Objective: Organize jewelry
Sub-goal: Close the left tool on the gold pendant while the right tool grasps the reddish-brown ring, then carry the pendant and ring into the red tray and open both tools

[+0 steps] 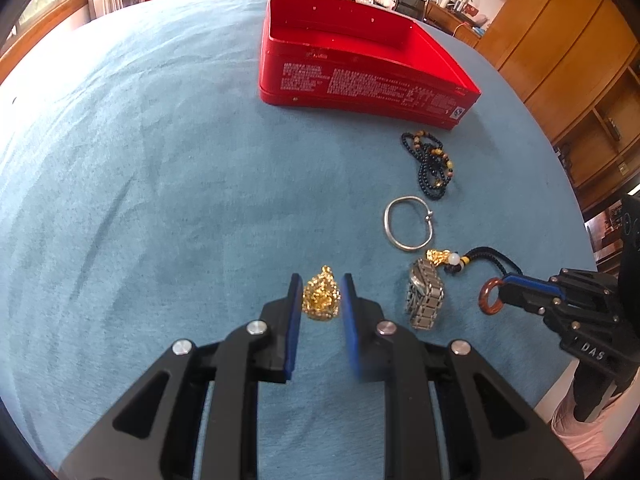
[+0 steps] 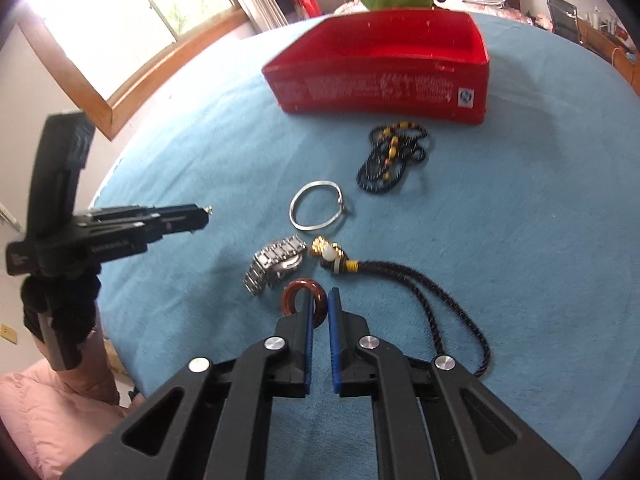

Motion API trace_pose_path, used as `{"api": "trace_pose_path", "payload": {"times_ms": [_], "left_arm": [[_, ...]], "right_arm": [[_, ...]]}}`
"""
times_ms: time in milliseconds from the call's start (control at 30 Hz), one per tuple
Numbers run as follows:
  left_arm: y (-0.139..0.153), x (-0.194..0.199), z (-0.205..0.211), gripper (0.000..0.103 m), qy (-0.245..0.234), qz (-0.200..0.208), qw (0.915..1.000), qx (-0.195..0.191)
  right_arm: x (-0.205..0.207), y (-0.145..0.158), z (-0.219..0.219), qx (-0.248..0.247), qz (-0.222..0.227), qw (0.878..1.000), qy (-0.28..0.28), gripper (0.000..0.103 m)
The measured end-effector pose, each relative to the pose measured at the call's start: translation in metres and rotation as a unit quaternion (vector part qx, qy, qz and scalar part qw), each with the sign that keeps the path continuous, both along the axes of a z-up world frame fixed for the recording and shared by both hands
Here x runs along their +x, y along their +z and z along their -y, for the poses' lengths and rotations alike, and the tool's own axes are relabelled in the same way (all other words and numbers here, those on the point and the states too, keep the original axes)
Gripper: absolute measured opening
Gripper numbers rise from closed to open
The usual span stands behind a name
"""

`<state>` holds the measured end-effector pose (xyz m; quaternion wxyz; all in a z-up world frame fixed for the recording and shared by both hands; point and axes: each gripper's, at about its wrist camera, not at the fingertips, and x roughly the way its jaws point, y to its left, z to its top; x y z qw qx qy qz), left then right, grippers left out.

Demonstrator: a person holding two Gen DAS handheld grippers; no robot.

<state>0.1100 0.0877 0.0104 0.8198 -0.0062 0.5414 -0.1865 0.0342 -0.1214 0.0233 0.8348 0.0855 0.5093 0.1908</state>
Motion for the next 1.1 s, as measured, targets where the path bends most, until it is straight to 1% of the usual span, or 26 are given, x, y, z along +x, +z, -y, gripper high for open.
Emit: {"api": "trace_pose_path", "payload": {"times_ms": [100, 300, 433, 600, 800, 867, 1000, 1100], "left_arm": [[0.001, -0.001, 0.001, 0.018, -0.001, 0.003, 1.0, 0.001], [-0.013, 0.001, 0.003, 0.018, -0.003, -0.015, 0.9998, 0.009], [-0.017, 0.002, 0.005, 0.018, -0.006, -0.023, 0.9997, 0.007], [0.001, 0.006, 0.003, 0.018, -0.004, -0.002, 1.0, 0.0], [0.046, 0.025, 0.015, 0.018, -0.012, 0.047, 0.9988, 0.0], [0.06, 0.036, 0.021, 0.018, -0.017, 0.055, 0.9983, -0.005], [0.084, 0.07, 0.035, 0.018, -0.018, 0.074, 0.997, -0.017], [0.09, 0.092, 0.044, 0.018, -0.015, 0.079, 0.9964, -0.027]], "right_arm": [[0.001, -0.001, 0.002, -0.004, -0.002, 1.0, -0.005, 0.007], [0.004, -0.028, -0.004, -0.013, -0.036, 0.999, 0.002, 0.007], [0.004, -0.028, -0.004, -0.005, -0.033, 0.999, 0.004, 0.007], [0.004, 0.0, 0.008, 0.001, 0.001, 1.0, -0.002, 0.007], [0.026, 0.051, 0.022, 0.001, 0.057, 0.998, -0.017, 0.007], [0.042, 0.068, 0.029, 0.005, 0.071, 0.997, -0.026, 0.007], [0.076, 0.091, 0.035, 0.012, 0.087, 0.995, -0.04, 0.007], [0.106, 0.1, 0.038, 0.011, 0.09, 0.994, -0.053, 0.007]]}}
